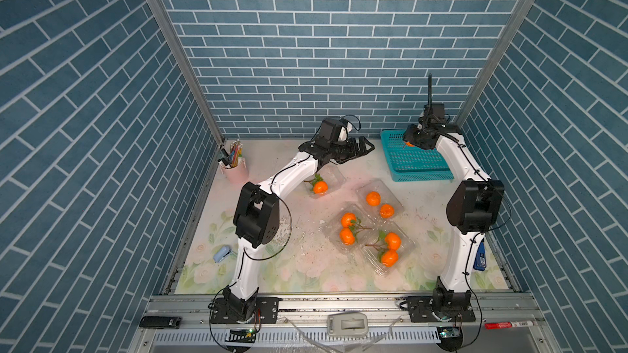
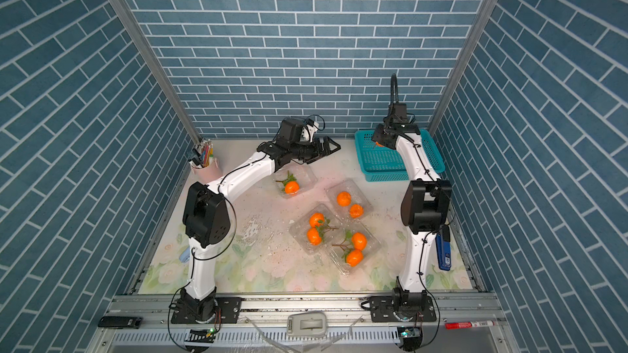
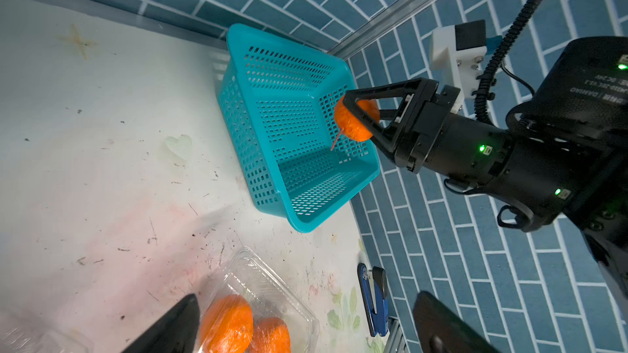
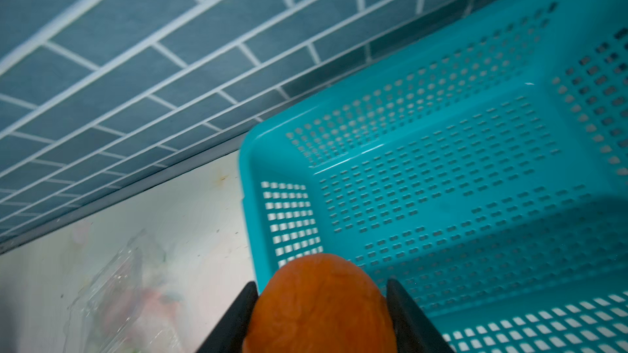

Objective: Take oranges out of containers
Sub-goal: Place the orange in the basket.

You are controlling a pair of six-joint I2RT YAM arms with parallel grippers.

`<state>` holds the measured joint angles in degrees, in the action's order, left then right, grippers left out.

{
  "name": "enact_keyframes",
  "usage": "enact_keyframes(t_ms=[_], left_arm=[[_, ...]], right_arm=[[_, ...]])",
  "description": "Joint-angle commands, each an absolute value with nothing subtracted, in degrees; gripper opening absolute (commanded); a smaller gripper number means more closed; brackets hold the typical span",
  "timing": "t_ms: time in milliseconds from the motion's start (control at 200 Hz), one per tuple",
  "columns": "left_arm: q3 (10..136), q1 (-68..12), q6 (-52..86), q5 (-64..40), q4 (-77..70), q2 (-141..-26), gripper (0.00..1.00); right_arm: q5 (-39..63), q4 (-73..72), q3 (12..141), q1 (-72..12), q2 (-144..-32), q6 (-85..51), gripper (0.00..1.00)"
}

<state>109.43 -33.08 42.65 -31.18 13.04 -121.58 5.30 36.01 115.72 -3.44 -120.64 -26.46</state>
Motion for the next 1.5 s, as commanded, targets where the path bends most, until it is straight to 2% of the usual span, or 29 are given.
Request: enact_keyframes(t_ms=[0, 305, 430, 765, 850, 945, 1125, 1295, 1490], left_arm=[[110.8, -33.4, 41.6, -31.3, 15.2, -123.2, 0.99], [108.6, -32.6, 40.9, -30.5, 16.1, -123.5, 0.99], [106.9, -31.9, 41.0, -30.7, 16.0, -123.2, 0.99], [102.9, -29.4, 40.2, -30.7, 15.9, -119.4, 0.99], [102.2, -28.7, 39.7, -30.5, 16.5, -117.9, 0.99], [100.6, -28.0, 39.4, -30.4, 16.6, -115.7, 0.99], [94.8, -25.5, 37.7, -27.7, 17.4, -108.6, 0.99], [84.1, -20.8, 38.6, -27.2, 14.4, -100.5, 0.99], [68.5, -14.8, 44.5, -30.6, 5.0, -93.7, 0.99]], right_arm=[[9.4, 33.3, 116.1, -2.4, -124.5, -30.0, 0.49], [12.5, 29.6, 119.8, -2.2, -135.2, -32.4, 0.49], [13.1, 29.9, 121.8, -2.2, -138.2, -32.6, 0.53], [11.7, 32.6, 123.5, -2.4, -134.8, -29.3, 0.74], [11.1, 34.4, 124.6, -2.5, -133.7, -27.8, 0.84], [10.6, 35.9, 124.8, -3.0, -132.0, -26.2, 0.85], [10.1, 32.8, 118.2, -9.1, -122.6, -21.5, 0.92], [11.8, 25.7, 108.5, -17.5, -114.5, -18.5, 0.92], [13.9, 23.2, 103.8, -27.1, -113.4, -18.1, 0.92]])
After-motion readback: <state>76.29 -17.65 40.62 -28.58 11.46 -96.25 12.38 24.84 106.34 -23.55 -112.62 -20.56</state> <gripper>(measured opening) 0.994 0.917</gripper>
